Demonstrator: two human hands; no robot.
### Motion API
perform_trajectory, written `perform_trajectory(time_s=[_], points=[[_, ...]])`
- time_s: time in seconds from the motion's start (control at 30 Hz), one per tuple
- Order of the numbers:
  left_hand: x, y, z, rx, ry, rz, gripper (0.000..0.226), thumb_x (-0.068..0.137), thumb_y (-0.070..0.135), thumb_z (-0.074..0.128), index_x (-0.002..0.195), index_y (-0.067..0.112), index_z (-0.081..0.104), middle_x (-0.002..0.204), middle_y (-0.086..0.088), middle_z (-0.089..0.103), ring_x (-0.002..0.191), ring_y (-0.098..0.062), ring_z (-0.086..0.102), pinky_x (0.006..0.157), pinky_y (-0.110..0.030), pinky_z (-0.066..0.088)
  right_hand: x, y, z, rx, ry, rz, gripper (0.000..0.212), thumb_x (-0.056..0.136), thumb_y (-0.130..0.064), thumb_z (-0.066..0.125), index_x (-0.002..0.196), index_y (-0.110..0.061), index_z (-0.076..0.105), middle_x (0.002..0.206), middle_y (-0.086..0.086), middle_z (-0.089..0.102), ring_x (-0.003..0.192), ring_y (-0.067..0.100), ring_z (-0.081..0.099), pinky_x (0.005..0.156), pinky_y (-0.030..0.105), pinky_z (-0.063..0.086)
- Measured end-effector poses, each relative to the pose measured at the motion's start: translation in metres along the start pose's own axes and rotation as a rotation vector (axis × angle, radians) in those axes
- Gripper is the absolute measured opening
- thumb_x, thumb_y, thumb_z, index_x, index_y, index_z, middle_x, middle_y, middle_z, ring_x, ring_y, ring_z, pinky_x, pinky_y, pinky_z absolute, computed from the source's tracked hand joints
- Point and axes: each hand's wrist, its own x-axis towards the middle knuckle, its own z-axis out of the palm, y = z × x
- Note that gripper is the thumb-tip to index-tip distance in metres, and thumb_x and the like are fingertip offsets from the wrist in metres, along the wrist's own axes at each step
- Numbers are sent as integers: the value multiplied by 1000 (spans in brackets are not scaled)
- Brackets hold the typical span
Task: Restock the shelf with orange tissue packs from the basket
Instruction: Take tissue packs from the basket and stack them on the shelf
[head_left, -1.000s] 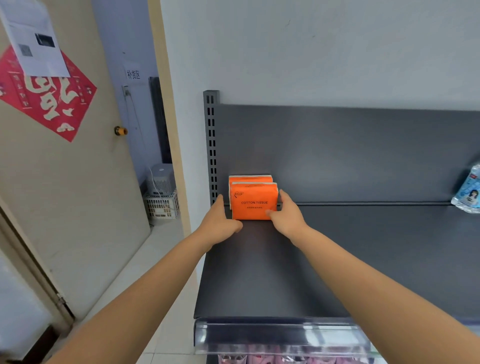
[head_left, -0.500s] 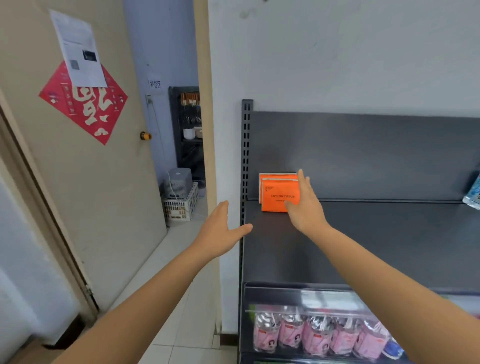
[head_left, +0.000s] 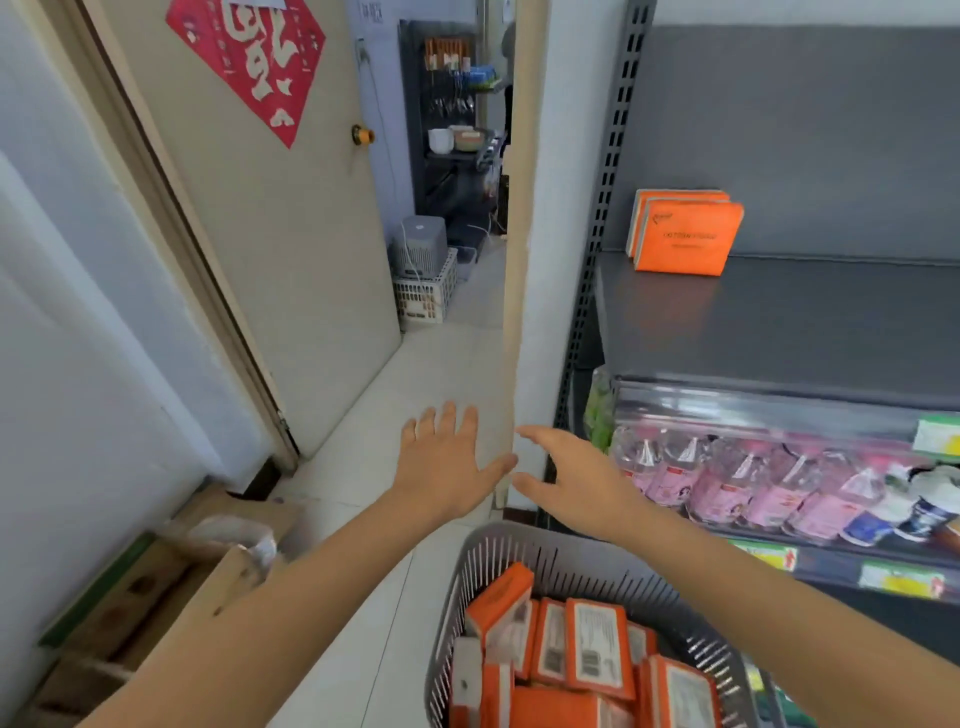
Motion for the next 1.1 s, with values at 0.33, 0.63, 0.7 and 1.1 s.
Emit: perform_trajectory(time_s=[0.33,0.63,0.7,1.1], points=[[-39,-10,127,135,-236,120,88,88,72,15,153,14,7,161,-16,2,148,-35,-5,118,-52,-4,-50,81,112,-254,-354,506,76,84,-61,52,144,-21,32,145,11,42,133,30,39,106,46,38],[-44,12,201,173,-325,381,75,92,34,53,152,12,12,160,-12,12,148,-29,7,119,-44,3,-83,114,177,-301,-537,748,65,89,-50,51,143,-19,30,146,9,37,128,28,42,100,43,43],[-41,20,206,-14,-375,252,78,90,27,57,151,16,11,159,-9,13,146,-27,13,119,-40,14,-85,117,186,-224,-476,777,71,90,-43,53,148,-20,20,158,11,14,134,30,37,100,40,43],[-24,24,213,-317,-531,-11,88,81,15,67,148,20,11,120,-5,57,108,-21,59,90,-36,52,-81,150,206,92,-287,1076,128,72,-46,76,146,-29,-27,151,17,23,135,33,36,103,47,40]])
